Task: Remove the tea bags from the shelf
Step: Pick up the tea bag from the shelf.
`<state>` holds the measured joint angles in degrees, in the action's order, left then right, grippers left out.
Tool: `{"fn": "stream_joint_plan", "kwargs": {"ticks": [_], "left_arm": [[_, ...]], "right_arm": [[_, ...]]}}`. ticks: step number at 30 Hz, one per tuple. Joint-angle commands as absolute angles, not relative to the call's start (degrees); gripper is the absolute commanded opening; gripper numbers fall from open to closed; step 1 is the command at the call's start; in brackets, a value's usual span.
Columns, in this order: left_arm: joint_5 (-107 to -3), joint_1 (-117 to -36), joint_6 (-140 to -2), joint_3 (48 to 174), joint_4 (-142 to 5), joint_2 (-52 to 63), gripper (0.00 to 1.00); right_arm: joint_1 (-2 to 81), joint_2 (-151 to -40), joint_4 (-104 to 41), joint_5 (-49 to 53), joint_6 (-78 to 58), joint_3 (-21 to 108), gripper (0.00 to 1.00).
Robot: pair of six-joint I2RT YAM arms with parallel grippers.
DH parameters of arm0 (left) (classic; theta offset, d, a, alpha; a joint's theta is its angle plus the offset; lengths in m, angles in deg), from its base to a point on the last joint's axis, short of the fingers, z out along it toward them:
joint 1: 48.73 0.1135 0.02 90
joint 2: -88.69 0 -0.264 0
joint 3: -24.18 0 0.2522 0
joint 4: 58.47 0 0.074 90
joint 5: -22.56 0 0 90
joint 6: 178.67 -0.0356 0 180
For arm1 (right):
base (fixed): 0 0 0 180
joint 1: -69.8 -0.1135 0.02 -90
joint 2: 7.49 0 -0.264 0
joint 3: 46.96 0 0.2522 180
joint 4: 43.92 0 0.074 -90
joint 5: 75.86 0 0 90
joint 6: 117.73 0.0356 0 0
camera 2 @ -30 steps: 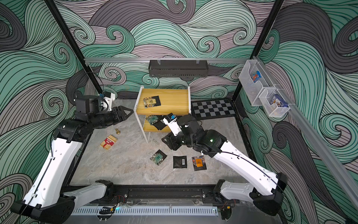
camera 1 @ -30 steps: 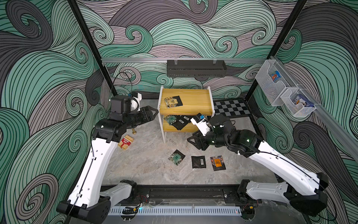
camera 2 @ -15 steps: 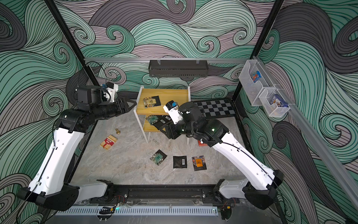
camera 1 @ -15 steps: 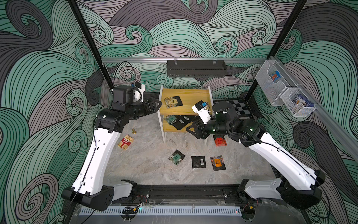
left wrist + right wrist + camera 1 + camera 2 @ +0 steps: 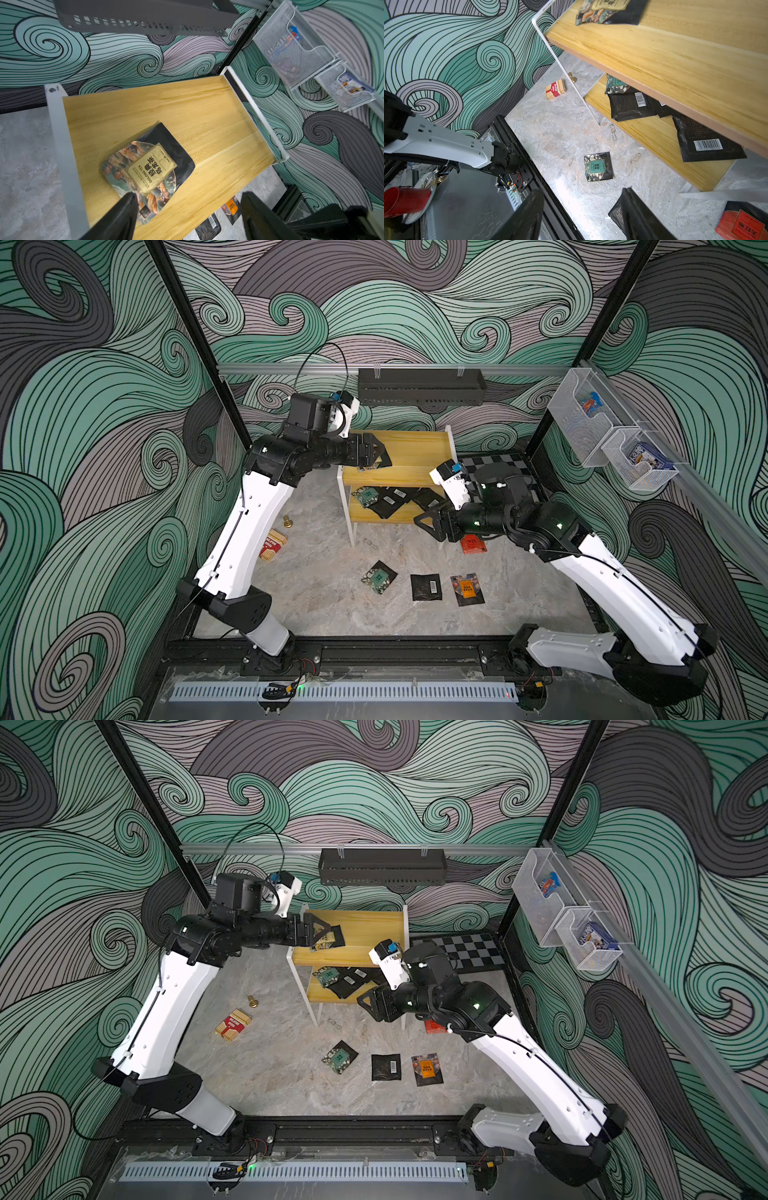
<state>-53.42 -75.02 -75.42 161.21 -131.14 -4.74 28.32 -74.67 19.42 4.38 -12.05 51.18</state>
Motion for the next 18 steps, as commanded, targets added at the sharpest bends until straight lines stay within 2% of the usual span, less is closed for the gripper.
{"fn": "stream_joint_plan", "kwargs": {"ticks": [1, 9, 18], "left_arm": [[-58.84, -76.43, -80.52, 163.89, -135.05, -5.98, 0.83], [-68.44, -80.35, -86.02, 166.22, -136.63, -10.04, 0.84], [-73.12, -80.63, -85.27, 165.58, -135.59, -11.66, 0.84]], "right_arm": [[29.03, -72.44, 20.13, 3.16, -11.95, 49.05, 0.65], [30.06, -68.87, 20.43, 2.5, -11.82, 44.66, 0.66], [30.41, -67.79, 20.37, 2.08, -12.19, 43.44, 0.66]]}}
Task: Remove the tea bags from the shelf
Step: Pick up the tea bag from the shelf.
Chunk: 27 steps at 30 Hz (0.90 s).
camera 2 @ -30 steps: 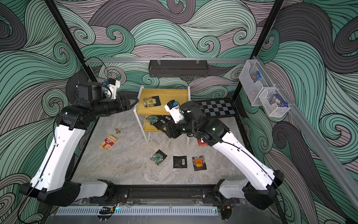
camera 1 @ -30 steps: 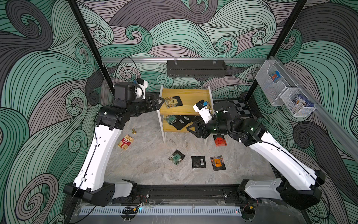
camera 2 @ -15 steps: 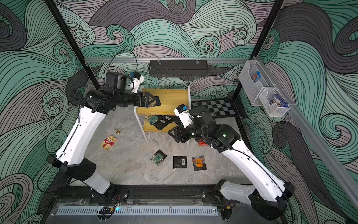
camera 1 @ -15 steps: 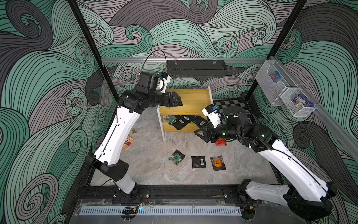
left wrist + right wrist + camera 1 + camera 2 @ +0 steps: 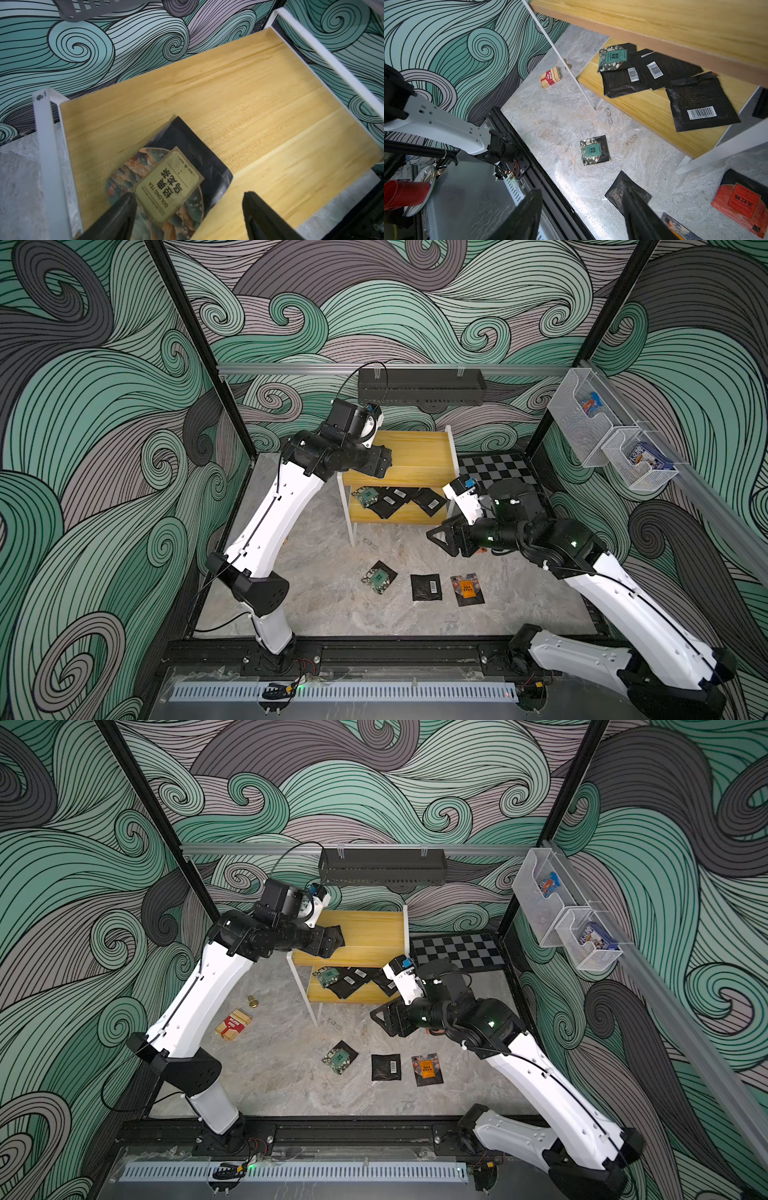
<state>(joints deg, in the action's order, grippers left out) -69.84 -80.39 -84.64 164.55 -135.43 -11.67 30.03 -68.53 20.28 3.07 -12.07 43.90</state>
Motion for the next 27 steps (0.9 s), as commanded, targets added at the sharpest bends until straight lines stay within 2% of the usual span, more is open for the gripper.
{"fn": "stream_joint_plan", "kwargs": {"ticks": [1, 7, 17, 23, 27], "left_arm": [[-73.14, -80.64, -85.25, 165.08, -135.16, -11.52, 0.84], [-72.14, -80.64, -84.34, 163.48, -135.35, -11.67, 0.84], [-63.55, -80.79, -80.88, 157.24, -135.62, -9.43, 0.79], [-63.94, -82.4, -82.05, 153.37, -135.69, -5.96, 0.78], [-67.89, -85.18, -84.15, 152.46, -136.88, -4.6, 0.78]], "right_arm": [[30.46, -67.78, 20.3, 2.17, -12.24, 43.38, 0.66], [30.83, -67.55, 20.28, 2.36, -12.43, 42.83, 0.66], [31.77, -67.26, 20.25, 2.28, -12.79, 42.52, 0.66], [32.16, -67.8, 20.14, 2.1, -13.12, 42.3, 0.66], [32.43, -68.29, 20.16, 2.21, -13.4, 42.65, 0.66]]}}
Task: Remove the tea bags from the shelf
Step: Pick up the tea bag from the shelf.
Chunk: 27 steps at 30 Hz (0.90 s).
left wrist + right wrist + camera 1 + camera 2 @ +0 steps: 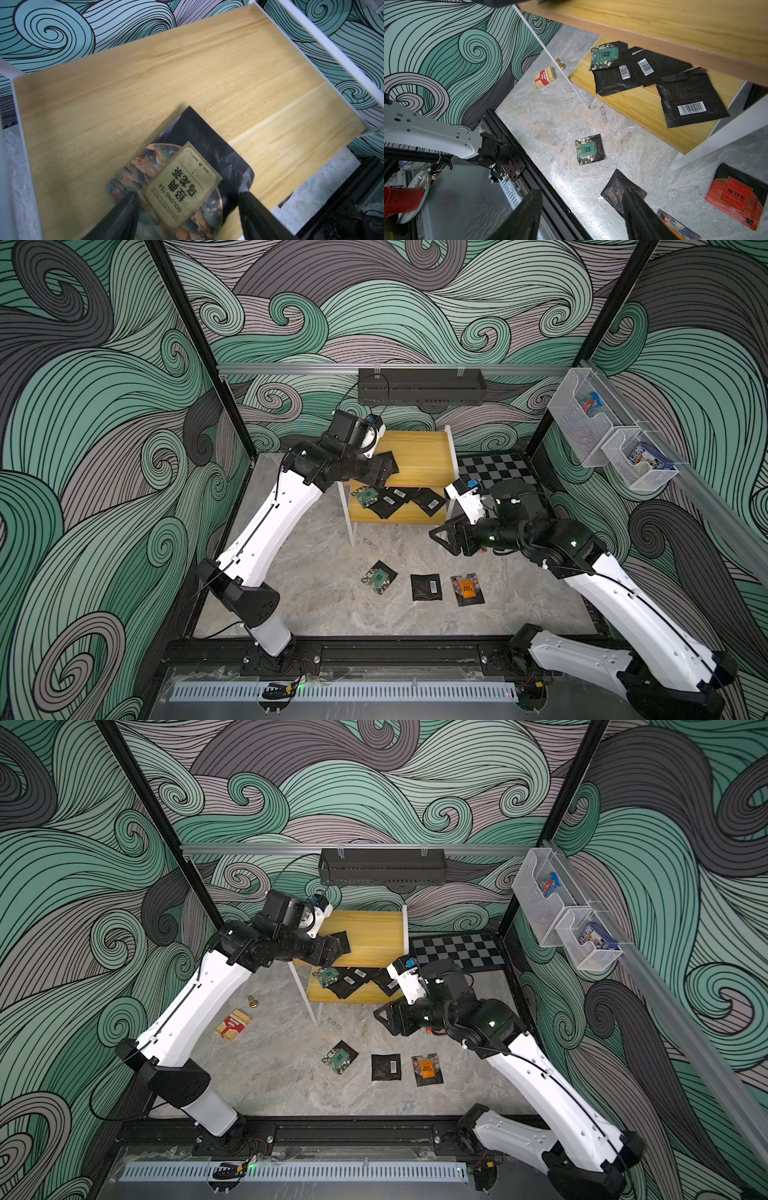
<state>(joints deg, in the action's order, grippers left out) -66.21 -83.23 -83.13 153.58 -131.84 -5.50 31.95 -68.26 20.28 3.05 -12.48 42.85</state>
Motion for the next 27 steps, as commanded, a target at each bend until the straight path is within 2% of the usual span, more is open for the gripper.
{"fn": "stream_joint_plan", "kwargs": {"ticks": [1, 12, 20, 27], "left_arm": [[-68.85, -85.73, -84.65, 152.0, -136.87, -4.35, 0.78], [-78.48, -90.42, -89.09, 147.41, -136.69, -3.93, 0.8], [-84.71, -93.44, -91.39, 144.11, -135.45, -2.53, 0.7], [-84.68, -94.18, -90.84, 142.97, -135.11, 0.06, 0.58]], "right_arm": [[32.4, -68.28, 20.13, 2.25, -13.51, 42.74, 0.66], [32.88, -68.13, 20.12, 2.44, -13.07, 42.34, 0.65], [33.05, -68.4, 20.16, 2.45, -12.71, 42.39, 0.65], [33.13, -68.84, 20.16, 2.43, -12.79, 43.18, 0.65]]}}
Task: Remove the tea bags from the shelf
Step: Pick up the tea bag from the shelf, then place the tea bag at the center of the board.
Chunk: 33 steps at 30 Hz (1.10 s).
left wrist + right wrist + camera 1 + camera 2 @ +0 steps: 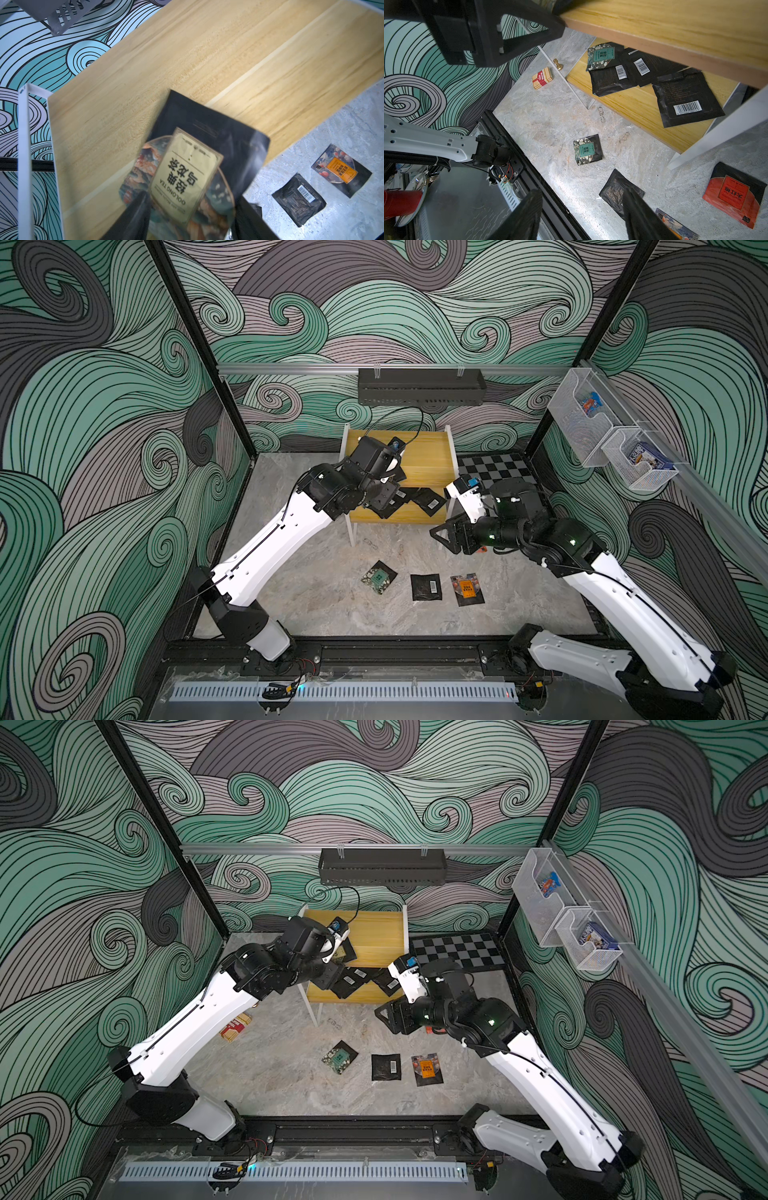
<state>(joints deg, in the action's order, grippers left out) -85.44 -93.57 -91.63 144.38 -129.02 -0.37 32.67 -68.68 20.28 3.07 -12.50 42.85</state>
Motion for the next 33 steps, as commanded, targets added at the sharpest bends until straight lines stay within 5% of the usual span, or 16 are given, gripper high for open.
{"fn": "stream_joint_plan", "kwargs": {"ticks": [1, 16, 33], "left_arm": [[-84.48, -94.35, -90.57, 142.97, -135.19, 0.47, 0.55], [-84.19, -96.28, -87.88, 143.16, -137.68, 5.45, 0.16], [-85.15, -96.8, -85.55, 142.16, -136.44, 10.33, 0.0]], "right_arm": [[33.13, -68.9, 20.17, 2.46, -12.79, 43.26, 0.65], [33.49, -69.8, 19.75, 2.51, -12.87, 43.88, 0.65], [34.03, -68.84, 18.98, 3.39, -12.82, 42.49, 0.65]]}}
